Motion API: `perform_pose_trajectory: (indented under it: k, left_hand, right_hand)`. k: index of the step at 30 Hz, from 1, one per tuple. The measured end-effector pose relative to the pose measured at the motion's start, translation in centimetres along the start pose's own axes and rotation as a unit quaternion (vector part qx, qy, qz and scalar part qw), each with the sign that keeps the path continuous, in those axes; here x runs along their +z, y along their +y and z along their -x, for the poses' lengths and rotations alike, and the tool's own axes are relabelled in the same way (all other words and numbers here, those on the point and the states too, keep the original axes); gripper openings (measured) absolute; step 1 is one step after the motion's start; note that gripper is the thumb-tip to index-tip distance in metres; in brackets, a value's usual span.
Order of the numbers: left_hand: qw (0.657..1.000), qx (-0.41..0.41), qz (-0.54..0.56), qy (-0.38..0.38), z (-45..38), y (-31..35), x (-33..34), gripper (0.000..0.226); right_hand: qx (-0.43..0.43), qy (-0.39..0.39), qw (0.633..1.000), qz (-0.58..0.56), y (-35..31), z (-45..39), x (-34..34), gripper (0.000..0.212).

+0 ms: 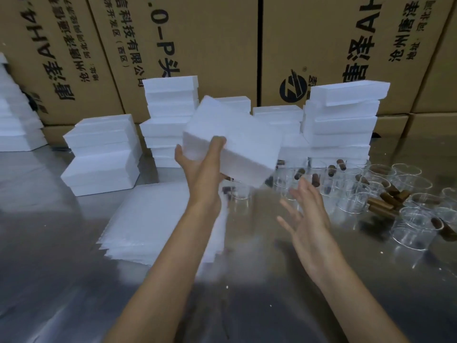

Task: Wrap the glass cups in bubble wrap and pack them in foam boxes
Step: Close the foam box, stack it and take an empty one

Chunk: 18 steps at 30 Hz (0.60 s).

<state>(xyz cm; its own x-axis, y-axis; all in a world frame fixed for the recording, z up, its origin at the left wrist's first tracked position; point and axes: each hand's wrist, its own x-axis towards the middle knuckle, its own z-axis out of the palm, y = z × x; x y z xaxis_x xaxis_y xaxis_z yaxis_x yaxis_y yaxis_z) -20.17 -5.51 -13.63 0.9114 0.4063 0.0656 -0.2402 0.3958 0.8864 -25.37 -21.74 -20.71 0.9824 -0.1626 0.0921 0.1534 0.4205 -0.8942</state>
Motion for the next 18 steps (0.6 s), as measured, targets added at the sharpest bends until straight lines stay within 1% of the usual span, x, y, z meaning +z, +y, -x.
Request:
perform_pose_trajectory:
  k: [2,3,6,7,9,12,14,16,18]
  left_hand:
    - [0.998,0.026,-0.006,0.064,-3.4,3.2,-1.7,0.097]
    - [0.994,0.030,0.001,0.104,-5.2,4.8,-2.9,0.097]
    - [0.975,0.019,0.050,0.215,-10.2,8.4,-7.2,0.098]
    - [0.969,0.010,0.062,0.240,-11.5,9.3,-8.8,0.096]
    - [0.963,-0.024,0.055,0.262,-13.9,10.7,-11.8,0.091]
    - [0.955,-0.084,0.002,0.285,-17.1,11.4,-15.5,0.092]
    - [0.951,-0.100,-0.009,0.293,-18.2,11.1,-17.2,0.090]
    - [0.946,-0.094,-0.008,0.310,-18.9,11.0,-18.0,0.085]
    - [0.940,-0.077,-0.006,0.332,-19.6,10.7,-18.3,0.090]
  right_hand:
    - [0.001,0.009,1.000,0.029,0.2,-0.2,-0.5,0.065]
    - [0.003,0.018,0.999,0.033,0.2,-0.4,-0.8,0.059]
    - [0.023,0.044,0.998,0.025,0.4,-1.4,-1.7,0.030]
    - [0.029,0.047,0.998,0.025,0.5,-1.7,-1.9,0.026]
    - [0.043,0.051,0.998,0.021,0.5,-2.2,-2.0,0.030]
    - [0.057,0.059,0.997,-0.001,0.4,-2.3,-1.8,0.055]
    - [0.059,0.066,0.996,-0.010,0.3,-2.3,-1.7,0.068]
    - [0.061,0.070,0.996,-0.015,0.3,-2.4,-1.7,0.069]
    - [0.068,0.076,0.995,-0.019,0.2,-2.6,-1.9,0.060]
